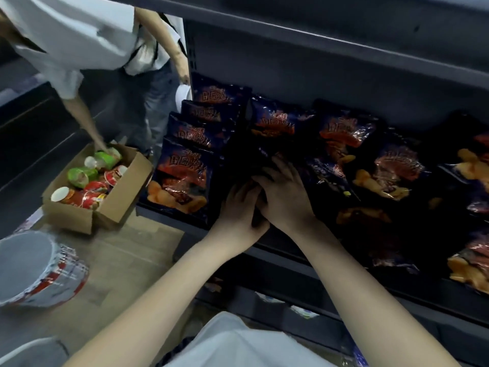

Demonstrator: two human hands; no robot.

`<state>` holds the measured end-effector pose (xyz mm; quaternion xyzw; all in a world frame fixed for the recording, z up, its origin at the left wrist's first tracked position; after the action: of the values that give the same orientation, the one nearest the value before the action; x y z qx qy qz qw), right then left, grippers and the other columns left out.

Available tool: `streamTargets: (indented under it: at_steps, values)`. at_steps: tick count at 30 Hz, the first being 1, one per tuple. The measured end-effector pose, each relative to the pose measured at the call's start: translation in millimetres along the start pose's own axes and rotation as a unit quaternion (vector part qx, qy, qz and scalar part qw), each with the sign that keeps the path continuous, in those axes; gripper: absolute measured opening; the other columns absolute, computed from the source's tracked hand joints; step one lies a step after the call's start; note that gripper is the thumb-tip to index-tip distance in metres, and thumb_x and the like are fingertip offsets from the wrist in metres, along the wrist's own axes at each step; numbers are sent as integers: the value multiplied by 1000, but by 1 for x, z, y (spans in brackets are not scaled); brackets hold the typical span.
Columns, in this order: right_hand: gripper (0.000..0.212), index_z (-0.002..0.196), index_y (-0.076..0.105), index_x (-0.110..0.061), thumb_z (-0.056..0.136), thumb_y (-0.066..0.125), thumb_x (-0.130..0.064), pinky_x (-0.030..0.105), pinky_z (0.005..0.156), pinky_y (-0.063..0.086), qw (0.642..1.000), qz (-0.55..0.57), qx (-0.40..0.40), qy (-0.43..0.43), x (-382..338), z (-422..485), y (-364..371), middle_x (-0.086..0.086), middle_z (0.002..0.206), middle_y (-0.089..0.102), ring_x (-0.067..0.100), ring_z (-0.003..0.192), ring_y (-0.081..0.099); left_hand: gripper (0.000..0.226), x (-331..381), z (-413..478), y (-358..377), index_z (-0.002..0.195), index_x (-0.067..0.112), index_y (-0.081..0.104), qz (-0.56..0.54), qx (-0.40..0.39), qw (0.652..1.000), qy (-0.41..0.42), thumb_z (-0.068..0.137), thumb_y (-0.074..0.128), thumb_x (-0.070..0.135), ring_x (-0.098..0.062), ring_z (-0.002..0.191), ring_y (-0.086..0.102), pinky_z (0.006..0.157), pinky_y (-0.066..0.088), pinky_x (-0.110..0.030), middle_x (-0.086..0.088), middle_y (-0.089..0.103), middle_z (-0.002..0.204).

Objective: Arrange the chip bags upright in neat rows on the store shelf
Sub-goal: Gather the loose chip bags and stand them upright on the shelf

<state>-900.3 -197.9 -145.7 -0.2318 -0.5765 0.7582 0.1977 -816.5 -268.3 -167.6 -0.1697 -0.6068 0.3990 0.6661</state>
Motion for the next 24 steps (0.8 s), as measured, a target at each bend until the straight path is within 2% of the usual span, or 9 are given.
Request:
streamTargets:
  at_steps: [4, 9, 15, 20, 24]
  values:
    - [42, 124, 60, -17, 82, 60, -19, 43, 116, 14, 1000, -10, -5, 17, 18, -6, -5, 0, 131, 58, 24, 142, 26, 62, 4, 14, 17, 139, 11, 35, -2, -24, 999, 25, 84, 60, 24, -22, 141, 19, 112, 26, -44, -6, 29, 148]
    - [43, 119, 64, -14, 76, 65, -15, 43, 111, 26, 999, -13, 23, 36, 38, -16, -11, 1, 124, 64, 26, 136, 37, 64, 15, 24, 33, 142, 12, 32, 6, -48, 998, 47, 85, 60, 26, -20, 143, 11, 116, 20, -40, -5, 23, 152]
    - [41, 113, 67, -11, 72, 67, -10, 42, 105, 35, 997, -1, 56, 50, 51, -27, -13, 2, 115, 68, 27, 130, 47, 58, 25, 29, 45, 136, 7, 40, 15, -40, 996, 80, 83, 61, 22, -25, 140, 20, 113, 24, -43, -9, 33, 147]
    - [39, 116, 65, -11, 77, 63, -12, 42, 106, 34, 997, 3, 57, 59, 58, -31, -14, 3, 117, 67, 26, 131, 45, 63, 30, 30, 46, 140, 13, 34, 10, -65, 995, 72, 84, 60, 25, -22, 142, 12, 116, 19, -40, -4, 25, 151]
    - [38, 126, 58, -17, 88, 53, -22, 37, 111, 23, 996, 31, -10, 81, 51, -24, -21, 0, 130, 59, 20, 139, 31, 50, 29, 34, 19, 131, 22, 45, -31, -96, 992, 69, 83, 60, 25, -15, 133, 29, 110, 31, -34, 4, 38, 141]
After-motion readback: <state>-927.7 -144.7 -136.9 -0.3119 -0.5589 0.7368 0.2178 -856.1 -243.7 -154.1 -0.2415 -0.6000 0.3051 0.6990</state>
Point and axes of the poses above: each hand's wrist, its own z-axis towards the middle knuckle, its own y-axis out of the palm, x = y × z, the point moved 3 cm from there along z, towards the middle knuckle
